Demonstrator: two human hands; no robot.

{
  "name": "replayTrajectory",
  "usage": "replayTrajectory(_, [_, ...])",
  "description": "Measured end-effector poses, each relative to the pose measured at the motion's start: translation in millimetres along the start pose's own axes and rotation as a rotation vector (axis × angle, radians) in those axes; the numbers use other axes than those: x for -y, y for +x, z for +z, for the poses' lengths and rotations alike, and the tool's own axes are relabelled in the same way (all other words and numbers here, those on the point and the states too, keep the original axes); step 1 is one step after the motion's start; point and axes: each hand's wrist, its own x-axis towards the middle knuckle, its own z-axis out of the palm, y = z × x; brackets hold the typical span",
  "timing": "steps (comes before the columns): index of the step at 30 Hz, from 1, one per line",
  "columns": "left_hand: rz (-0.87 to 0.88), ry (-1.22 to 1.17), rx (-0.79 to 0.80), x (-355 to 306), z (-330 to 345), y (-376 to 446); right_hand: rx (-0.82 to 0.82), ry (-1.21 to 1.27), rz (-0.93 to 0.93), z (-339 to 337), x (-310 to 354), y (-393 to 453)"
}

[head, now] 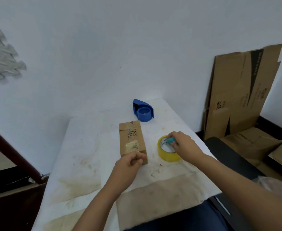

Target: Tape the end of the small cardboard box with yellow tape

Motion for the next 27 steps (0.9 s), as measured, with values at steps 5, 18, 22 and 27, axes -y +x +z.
replayTrajectory(5, [-0.007, 0.006, -0.003, -2, -6, -1, -0.010, -0.207, -0.020, 8, 10, 5])
replayTrajectory(18, [-0.006, -0.021, -0.004, -2, -3, 1, -0.036, -0.197, -0.023, 13, 4, 9])
replayTrajectory(22, [0.001, -0.012, 0.001, -2, -2, 0, -0.068, -0.219, -0.043, 14, -1, 5])
replayTrajectory(27, [-0.009, -0.002, 0.010, 0, -1, 1, -0.079, -0.196, -0.036, 12, -4, 6])
